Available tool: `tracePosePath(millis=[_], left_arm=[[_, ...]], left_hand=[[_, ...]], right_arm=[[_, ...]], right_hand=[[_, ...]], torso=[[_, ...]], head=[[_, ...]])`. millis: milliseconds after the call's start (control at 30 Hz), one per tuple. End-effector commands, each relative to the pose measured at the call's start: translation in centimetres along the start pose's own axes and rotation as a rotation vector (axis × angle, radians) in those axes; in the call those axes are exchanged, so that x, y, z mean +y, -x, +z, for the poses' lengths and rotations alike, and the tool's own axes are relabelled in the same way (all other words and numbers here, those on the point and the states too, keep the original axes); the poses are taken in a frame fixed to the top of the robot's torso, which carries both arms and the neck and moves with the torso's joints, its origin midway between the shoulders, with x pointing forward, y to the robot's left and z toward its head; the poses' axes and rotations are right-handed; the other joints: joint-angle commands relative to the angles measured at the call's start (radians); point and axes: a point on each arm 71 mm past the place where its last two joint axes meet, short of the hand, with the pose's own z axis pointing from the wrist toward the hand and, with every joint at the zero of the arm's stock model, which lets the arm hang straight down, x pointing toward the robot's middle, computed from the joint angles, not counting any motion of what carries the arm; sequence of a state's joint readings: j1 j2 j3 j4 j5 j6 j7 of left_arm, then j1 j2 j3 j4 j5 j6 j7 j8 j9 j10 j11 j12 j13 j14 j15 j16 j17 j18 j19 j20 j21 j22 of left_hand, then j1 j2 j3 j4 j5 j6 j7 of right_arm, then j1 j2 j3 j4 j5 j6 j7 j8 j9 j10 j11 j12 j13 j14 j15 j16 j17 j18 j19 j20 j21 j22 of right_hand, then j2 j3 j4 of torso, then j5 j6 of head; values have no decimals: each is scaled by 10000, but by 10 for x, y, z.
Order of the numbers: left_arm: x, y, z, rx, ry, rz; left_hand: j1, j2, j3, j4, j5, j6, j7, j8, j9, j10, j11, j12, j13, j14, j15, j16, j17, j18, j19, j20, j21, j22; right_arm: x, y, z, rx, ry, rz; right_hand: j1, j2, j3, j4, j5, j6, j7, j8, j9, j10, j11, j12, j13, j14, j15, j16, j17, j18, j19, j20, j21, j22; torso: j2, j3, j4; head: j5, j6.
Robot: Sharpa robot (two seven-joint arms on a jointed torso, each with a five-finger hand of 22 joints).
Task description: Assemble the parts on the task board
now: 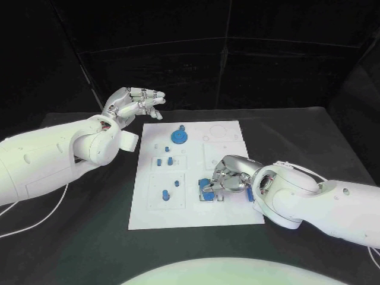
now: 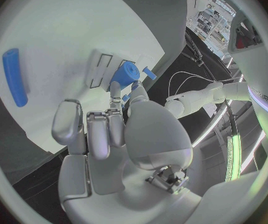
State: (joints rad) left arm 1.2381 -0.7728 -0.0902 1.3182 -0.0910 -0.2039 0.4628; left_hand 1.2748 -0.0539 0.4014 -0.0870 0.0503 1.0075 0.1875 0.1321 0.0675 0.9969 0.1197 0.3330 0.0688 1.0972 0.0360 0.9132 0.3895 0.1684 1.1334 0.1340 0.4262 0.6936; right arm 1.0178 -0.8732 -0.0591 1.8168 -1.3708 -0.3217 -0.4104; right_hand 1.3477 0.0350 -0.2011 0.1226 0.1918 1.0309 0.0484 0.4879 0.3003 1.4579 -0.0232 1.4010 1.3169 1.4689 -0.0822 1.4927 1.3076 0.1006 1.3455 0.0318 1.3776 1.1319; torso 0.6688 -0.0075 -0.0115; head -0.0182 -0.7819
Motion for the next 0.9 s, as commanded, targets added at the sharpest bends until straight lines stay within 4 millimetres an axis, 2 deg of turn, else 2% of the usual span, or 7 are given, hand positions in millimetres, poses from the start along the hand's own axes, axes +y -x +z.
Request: tracePosePath(millis=[33, 167, 233, 300, 467, 900], left_arm=[[-1, 0, 0, 41, -46, -31], [-1, 0, 0, 35, -46, -28], [-1, 0, 0, 38, -46, -30], [-1, 0, 0, 39, -43, -30], [-1, -1, 1, 45, -37, -32], [-1, -1, 1, 60, -29, -38]], left_hand=[[-21, 49, -35, -24, 28, -37, -36, 29, 6, -43, -2, 57, 8, -49, 30, 20, -8, 140, -2, 40, -43, -10], [-21, 49, -35, -24, 28, -37, -36, 29, 6, -43, -2, 57, 8, -49, 30, 20, -8, 140, -2, 40, -43, -10], [-21, 49, -35, -24, 28, -37, -36, 29, 6, -43, -2, 57, 8, -49, 30, 20, -8, 140, -2, 40, -43, -10], [-21, 49, -35, -24, 28, -37, -36, 29, 6, -43, -2, 57, 8, -49, 30, 20, -8, 140, -2, 40, -43, -10], [-10, 61, -32, -26, 29, -35, -35, 34, 7, -43, -1, 65, 8, -53, 30, 23, -15, 139, 0, 39, -48, -17], [-10, 61, -32, -26, 29, -35, -35, 34, 7, -43, -1, 65, 8, -53, 30, 23, -15, 139, 0, 39, -48, -17]], right_arm=[[-3, -6, -1, 322, -47, -96], [0, -5, -2, 117, 218, 199], [1, -4, -3, -26, 423, 376], [2, -3, -4, -106, 549, 474], [2, -2, -7, -93, 749, 718], [-6, -1, -13, 335, 759, 657]], right_hand=[[-185, 312, -87, 161, -56, 54, -26, 61, -11, 31, -35, -24, 447, 722, -52, 46, 1080, -149, 20, -57, 70, 26], [-640, 339, -334, 477, 272, 58, -20, 78, 7, 56, -24, -9, 480, 728, -42, 57, 1106, -153, 39, -45, 84, 60], [-670, 382, -367, 524, 372, 85, -40, 102, 22, 97, -38, 46, 551, 742, -51, 90, 1173, -167, 85, -50, 123, 145], [-674, 391, -375, 532, 393, 95, -45, 109, 27, 116, -44, 73, 583, 749, -54, 107, 1207, -176, 112, -52, 145, 194], [-681, 391, -388, 541, 402, 101, -48, 115, 30, 122, -47, 79, 591, 749, -57, 105, 1204, -178, 121, -54, 152, 209], [-528, 370, -413, 458, 423, 75, -66, 115, 42, 105, -66, 43, 560, 738, -74, 80, 1151, -177, 128, -68, 156, 216]], torso=[[5, -10, 13], [-2, -3, -3], [0, 4, -6], [-2, 10, -9], [-5, -4, 10], [-3, -2, 3]], head=[[6, -5], [12, 9], [12, 14], [16, 15], [6, 16], [9, 29]])
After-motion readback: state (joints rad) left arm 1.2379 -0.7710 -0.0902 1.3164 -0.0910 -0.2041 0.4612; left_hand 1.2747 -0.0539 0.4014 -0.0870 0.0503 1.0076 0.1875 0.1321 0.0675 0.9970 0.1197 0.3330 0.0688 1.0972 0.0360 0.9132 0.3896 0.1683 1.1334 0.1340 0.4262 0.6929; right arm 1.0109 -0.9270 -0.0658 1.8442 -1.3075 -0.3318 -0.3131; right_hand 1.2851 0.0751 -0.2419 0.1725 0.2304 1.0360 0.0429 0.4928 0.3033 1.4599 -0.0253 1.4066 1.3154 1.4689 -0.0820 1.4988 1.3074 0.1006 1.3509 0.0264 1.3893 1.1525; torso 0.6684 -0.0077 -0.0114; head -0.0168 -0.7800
